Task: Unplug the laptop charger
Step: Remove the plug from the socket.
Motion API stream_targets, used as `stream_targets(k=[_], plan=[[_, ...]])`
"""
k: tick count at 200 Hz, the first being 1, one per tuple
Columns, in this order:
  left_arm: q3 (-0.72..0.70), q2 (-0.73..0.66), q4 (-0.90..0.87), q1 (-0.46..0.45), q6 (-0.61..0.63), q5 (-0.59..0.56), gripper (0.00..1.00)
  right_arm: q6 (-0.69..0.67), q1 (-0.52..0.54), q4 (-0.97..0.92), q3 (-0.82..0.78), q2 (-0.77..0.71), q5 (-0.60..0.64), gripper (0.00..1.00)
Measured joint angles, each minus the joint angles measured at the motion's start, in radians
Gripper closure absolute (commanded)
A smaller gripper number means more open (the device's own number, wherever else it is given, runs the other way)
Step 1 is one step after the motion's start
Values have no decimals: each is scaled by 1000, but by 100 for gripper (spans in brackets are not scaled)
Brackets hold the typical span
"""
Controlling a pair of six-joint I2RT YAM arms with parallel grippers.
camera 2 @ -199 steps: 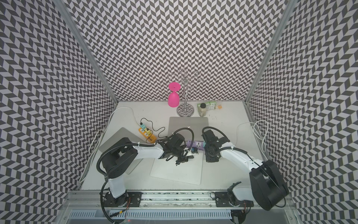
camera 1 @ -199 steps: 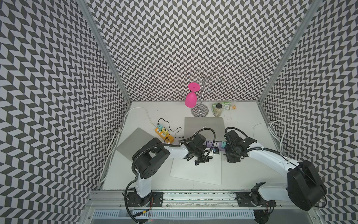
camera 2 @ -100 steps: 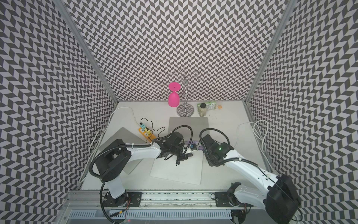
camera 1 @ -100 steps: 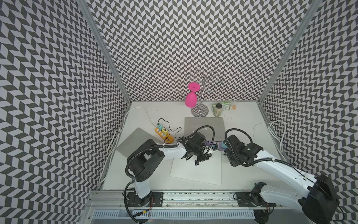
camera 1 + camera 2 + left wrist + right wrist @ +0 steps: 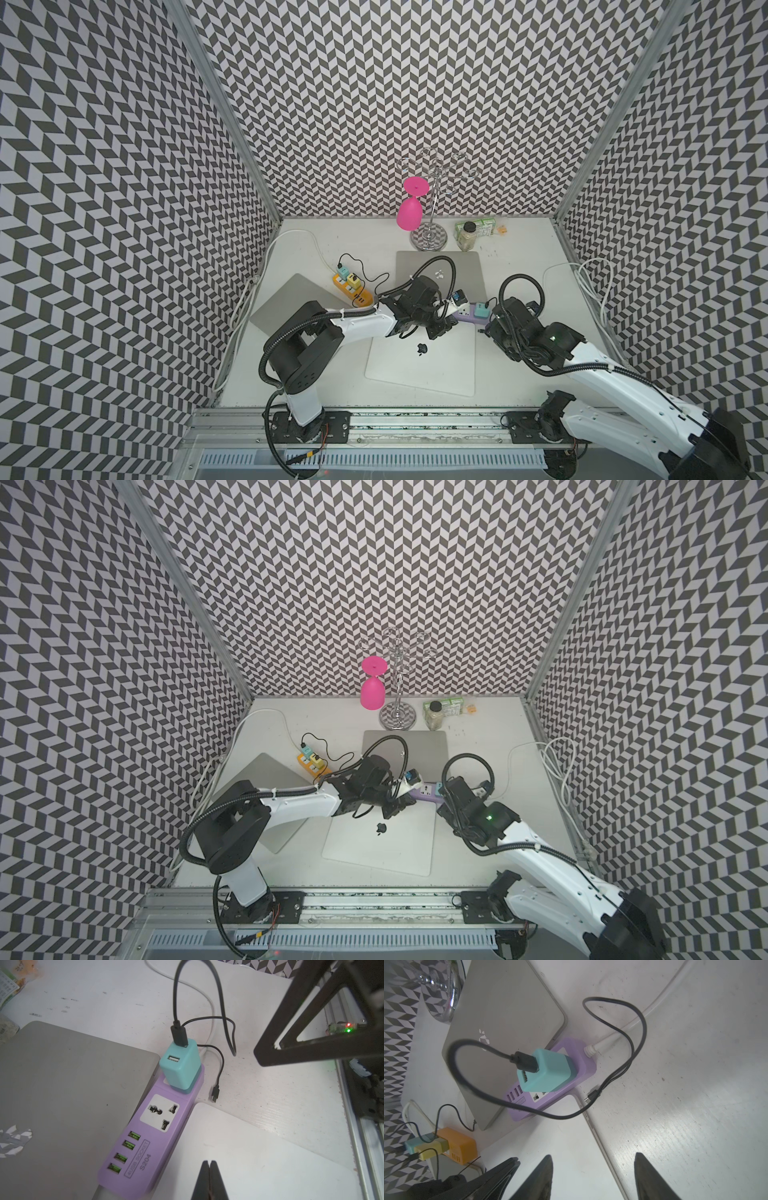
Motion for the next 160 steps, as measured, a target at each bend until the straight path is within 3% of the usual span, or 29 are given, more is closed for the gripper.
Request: stream_targets(k=[49, 103, 160], plan=[[0, 0, 17, 10, -74, -26, 100, -166, 0, 54, 54, 80, -39, 34], [-2, 0, 17, 37, -84, -45, 100, -217, 4, 153, 62, 180, -109, 32], [-2, 4, 18, 51, -79, -45, 100, -245, 4, 175, 118, 261, -48, 28]])
